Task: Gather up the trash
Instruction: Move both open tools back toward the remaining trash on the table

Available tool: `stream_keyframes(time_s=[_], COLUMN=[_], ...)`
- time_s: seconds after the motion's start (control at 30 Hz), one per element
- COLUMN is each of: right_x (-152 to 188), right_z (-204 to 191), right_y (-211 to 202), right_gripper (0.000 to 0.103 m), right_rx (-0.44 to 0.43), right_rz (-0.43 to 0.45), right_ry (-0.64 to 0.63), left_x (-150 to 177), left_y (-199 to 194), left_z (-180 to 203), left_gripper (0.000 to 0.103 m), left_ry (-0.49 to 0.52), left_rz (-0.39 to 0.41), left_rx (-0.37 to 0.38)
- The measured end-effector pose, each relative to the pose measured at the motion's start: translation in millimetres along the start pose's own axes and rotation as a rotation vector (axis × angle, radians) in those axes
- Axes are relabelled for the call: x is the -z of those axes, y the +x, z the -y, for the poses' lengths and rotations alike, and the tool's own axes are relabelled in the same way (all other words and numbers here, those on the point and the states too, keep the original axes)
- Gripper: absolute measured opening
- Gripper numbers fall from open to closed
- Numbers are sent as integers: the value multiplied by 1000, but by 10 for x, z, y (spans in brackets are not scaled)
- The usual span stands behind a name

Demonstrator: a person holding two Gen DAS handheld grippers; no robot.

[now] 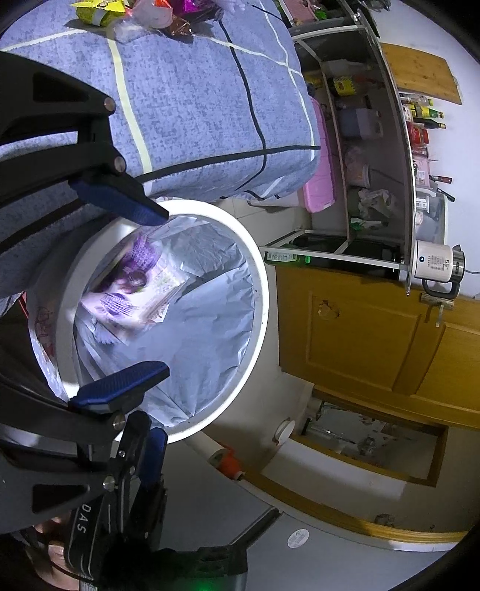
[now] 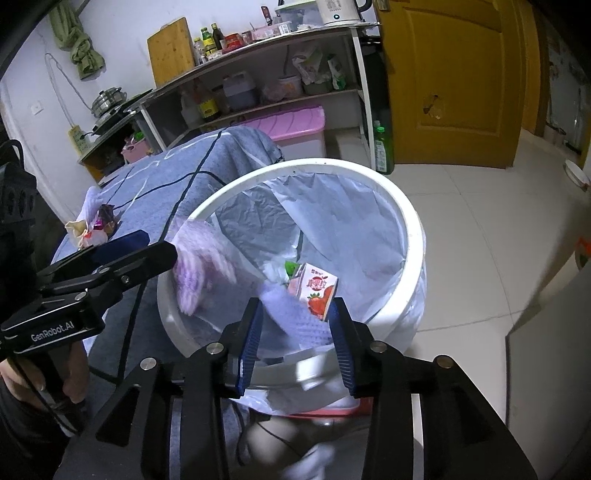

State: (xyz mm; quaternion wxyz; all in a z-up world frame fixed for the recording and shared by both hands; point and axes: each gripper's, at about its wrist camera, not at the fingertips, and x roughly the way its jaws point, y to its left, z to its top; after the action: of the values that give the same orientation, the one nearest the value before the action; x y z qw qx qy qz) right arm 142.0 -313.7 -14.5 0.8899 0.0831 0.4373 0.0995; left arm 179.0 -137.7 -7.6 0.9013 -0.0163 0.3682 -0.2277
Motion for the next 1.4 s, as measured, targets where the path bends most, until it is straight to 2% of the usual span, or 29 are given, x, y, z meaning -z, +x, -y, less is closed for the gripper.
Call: stream_keyframes(time_s=[0.3, 0.77, 1.07, 1.4], right_x=[9, 47, 85, 160], right_z=[-58, -445, -719, -1012], right_y=[-109, -350, -422, -389], right_gripper=[41, 41, 41, 41], right_rx=[-5, -50, -85, -142], right_rz=[23, 73, 84, 77], right_ry=[-9, -82, -132, -180], left_x=[19, 176, 323, 497], left_y=[-193, -715, -995, -1260], left_z=[-30, -199, -366, -580], left_gripper=[77, 77, 77, 77], left_ry=[-16, -64, -95, -125], left_rz=[35, 110, 144, 175], left_rx=[0, -29, -80, -175])
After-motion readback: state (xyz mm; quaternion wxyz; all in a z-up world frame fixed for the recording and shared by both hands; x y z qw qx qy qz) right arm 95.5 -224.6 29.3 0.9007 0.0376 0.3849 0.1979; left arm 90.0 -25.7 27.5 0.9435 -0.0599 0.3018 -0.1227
